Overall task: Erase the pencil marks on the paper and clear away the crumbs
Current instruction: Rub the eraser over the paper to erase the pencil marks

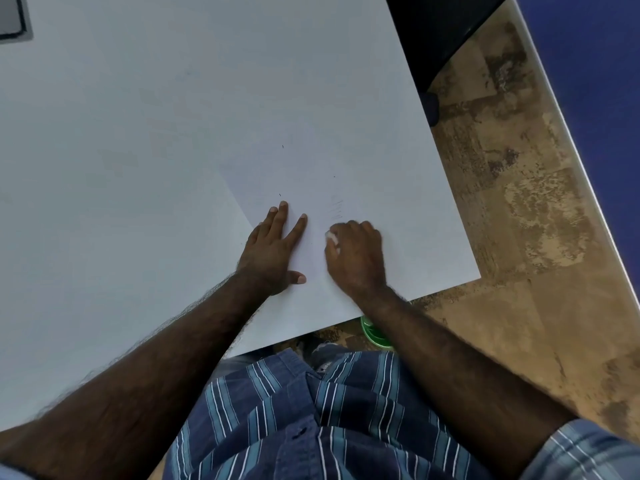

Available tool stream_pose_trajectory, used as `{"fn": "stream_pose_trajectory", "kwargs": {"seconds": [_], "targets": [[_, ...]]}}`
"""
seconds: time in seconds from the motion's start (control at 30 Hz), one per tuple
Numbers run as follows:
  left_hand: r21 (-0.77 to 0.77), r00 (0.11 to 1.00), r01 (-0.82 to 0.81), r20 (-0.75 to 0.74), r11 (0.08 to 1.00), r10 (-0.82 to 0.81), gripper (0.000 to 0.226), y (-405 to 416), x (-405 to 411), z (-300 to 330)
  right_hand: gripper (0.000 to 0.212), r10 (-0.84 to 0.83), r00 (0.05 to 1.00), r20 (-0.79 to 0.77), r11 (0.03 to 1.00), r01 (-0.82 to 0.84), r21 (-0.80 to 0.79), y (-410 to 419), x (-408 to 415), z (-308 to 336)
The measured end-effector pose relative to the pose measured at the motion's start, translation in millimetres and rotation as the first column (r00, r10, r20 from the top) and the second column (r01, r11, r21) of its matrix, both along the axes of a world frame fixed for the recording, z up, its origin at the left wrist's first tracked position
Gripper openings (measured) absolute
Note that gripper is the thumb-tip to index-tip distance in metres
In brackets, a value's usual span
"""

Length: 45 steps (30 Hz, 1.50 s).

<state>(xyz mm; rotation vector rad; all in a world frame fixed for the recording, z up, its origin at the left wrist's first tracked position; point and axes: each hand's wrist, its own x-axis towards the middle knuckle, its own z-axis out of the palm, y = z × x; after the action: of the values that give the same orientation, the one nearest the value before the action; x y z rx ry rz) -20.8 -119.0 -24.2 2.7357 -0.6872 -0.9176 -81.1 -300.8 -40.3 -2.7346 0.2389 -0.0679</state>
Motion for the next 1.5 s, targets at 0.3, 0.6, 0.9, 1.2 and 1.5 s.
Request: {"fn": "stream_pose_trajectory", "kwargs": {"seconds": [0.3, 0.6, 0.9, 1.2, 1.5], "targets": [[0.027, 1.0, -0.027, -0.004, 0.999, 0.027, 0.128, -6.3, 0.7, 6.7, 0.012, 0.019, 0.999, 0.05, 0.999, -0.016, -0.05, -25.6, 19.4, 0.2], [0.098, 1.0, -0.001, 0.018, 0.995, -0.001, 0.133, -14.3, 2.8, 11.3, 0.021, 0.297, 0.955, -0.019, 0.954, -0.296, 0.041, 22.6, -9.1, 1.9], [0.064, 0.998, -0.061, -0.004, 0.996, 0.062, 0.138, -17.3, 2.8, 12.8, 0.009, -0.098, 0.994, 0.045, 0.995, 0.098, 0.013, -20.7, 25.4, -0.6], [0.06, 0.996, -0.079, -0.037, 0.995, 0.082, 0.136, -16.3, 4.0, 14.1, 0.018, 0.07, 0.997, 0.039, 0.996, -0.072, 0.046, -10.2, 15.9, -7.2], [0.069, 0.998, -0.054, -0.009, 0.996, 0.055, 0.137, -15.8, 3.9, 11.8, 0.02, 0.193, 0.981, 0.002, 0.979, -0.193, 0.065, 21.6, 3.6, -3.0]]}}
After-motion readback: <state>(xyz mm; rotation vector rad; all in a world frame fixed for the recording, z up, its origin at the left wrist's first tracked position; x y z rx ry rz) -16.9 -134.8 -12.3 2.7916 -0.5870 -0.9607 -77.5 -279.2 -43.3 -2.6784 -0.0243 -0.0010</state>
